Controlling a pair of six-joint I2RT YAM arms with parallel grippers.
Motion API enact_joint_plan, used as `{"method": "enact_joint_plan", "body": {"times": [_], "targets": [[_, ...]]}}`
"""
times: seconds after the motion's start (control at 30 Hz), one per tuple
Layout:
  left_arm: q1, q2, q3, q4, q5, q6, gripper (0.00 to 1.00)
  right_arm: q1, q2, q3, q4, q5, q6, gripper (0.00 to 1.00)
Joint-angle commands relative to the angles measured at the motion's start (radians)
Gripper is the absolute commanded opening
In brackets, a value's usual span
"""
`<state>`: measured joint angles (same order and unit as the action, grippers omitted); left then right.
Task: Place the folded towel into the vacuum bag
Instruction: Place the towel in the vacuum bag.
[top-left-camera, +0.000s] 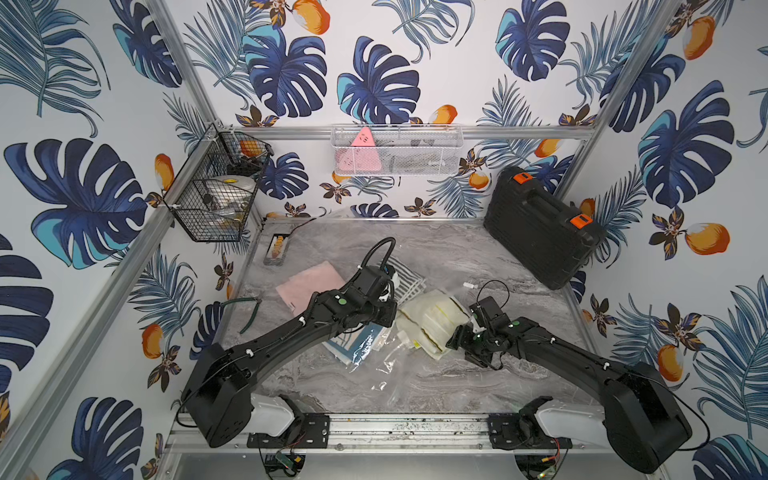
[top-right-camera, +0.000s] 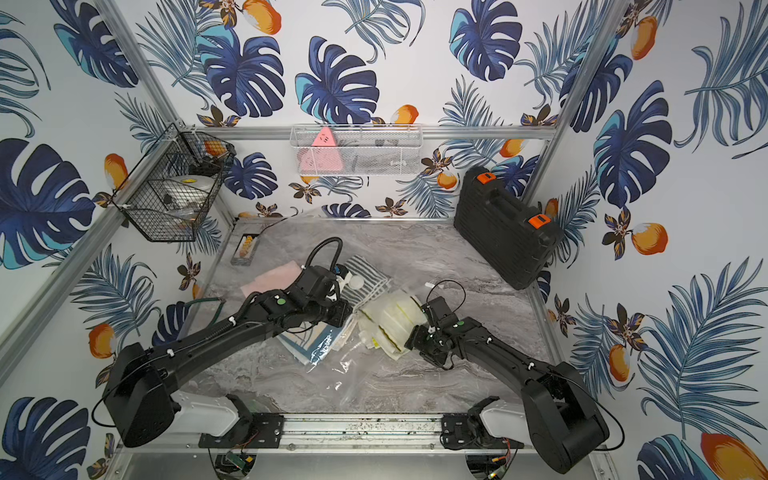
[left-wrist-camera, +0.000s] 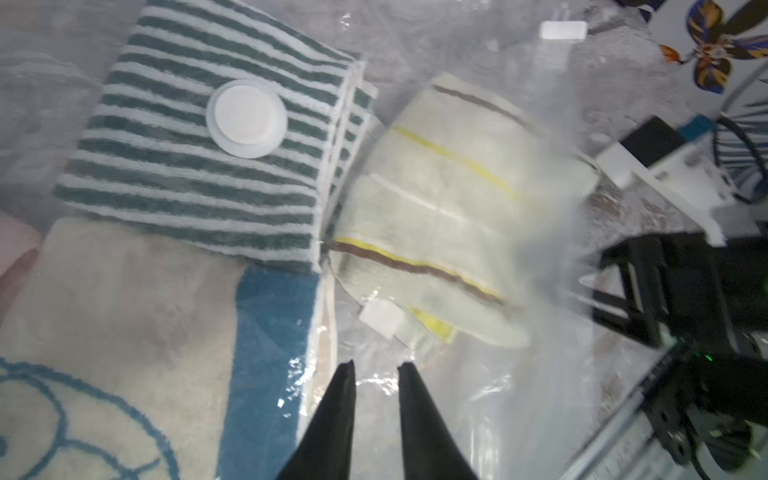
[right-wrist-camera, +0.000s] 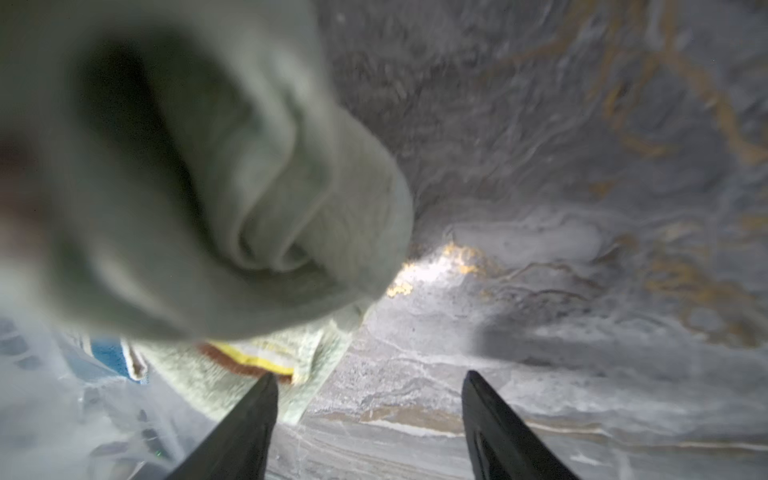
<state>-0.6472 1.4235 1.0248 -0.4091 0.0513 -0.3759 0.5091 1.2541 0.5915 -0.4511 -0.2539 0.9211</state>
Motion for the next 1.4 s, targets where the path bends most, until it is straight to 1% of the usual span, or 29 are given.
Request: {"method": "enact_joint_plan", "body": {"times": [0.0,0.1,0.13,0.2,0.33,0.4,0.5,0.57,0.63,0.73,0.87,0.93,1.07,1.17,1.27,1.33,1.37], "targets": [[0.027,0.036,-0.025,0.108,-0.095,-0.116,0.16,0.006,0.028,-0.003,0.132,-0.041,0.123,0.68],[0.03,-0.028,-0.102,0.196,-0.15,-0.168,0.18,0.006,0.101,0.04,0.176,-0.044,0.129,0.63],[0.034,-0.034,-0.11,0.2,-0.157,-0.164,0.19,0.006,0.122,0.052,0.186,-0.042,0.127,0.61],[0.043,-0.001,-0.108,0.186,-0.156,-0.147,0.19,0.005,0.161,0.066,0.217,-0.038,0.127,0.55],[0.058,0.089,-0.16,0.215,-0.206,-0.187,0.11,0.005,0.221,0.079,0.278,-0.02,0.137,0.43],[0.059,0.118,-0.194,0.22,-0.231,-0.217,0.08,-0.001,0.254,0.076,0.338,-0.019,0.147,0.35],[0.06,0.135,-0.226,0.208,-0.255,-0.245,0.04,-0.003,0.31,0.087,0.429,-0.012,0.147,0.23],[0.063,0.139,-0.241,0.207,-0.266,-0.244,0.03,-0.004,0.335,0.102,0.474,-0.011,0.137,0.18],[0.071,0.148,-0.248,0.199,-0.269,-0.234,0.01,-0.004,0.354,0.121,0.516,-0.002,0.125,0.16],[0.078,0.165,-0.257,0.202,-0.258,-0.216,0.0,-0.008,0.391,0.171,0.519,0.011,0.087,0.14],[0.086,0.18,-0.262,0.205,-0.233,-0.197,0.0,-0.029,0.425,0.212,0.541,-0.031,0.026,0.12],[0.088,0.187,-0.259,0.205,-0.226,-0.187,0.0,-0.035,0.443,0.248,0.516,-0.058,-0.02,0.11],[0.09,0.2,-0.254,0.21,-0.215,-0.176,0.0,-0.031,0.447,0.275,0.535,-0.052,-0.061,0.1],[0.089,0.214,-0.264,0.226,-0.212,-0.176,0.0,-0.026,0.54,0.33,0.546,-0.065,-0.064,0.1],[0.089,0.226,-0.269,0.228,-0.209,-0.165,0.0,-0.03,0.622,0.331,0.575,-0.042,-0.054,0.09],[0.09,0.23,-0.274,0.23,-0.202,-0.154,0.0,-0.032,0.618,0.299,0.651,0.0,-0.071,0.09],[0.091,0.233,-0.274,0.232,-0.197,-0.151,0.0,-0.032,0.613,0.294,0.676,0.014,-0.085,0.12]]}}
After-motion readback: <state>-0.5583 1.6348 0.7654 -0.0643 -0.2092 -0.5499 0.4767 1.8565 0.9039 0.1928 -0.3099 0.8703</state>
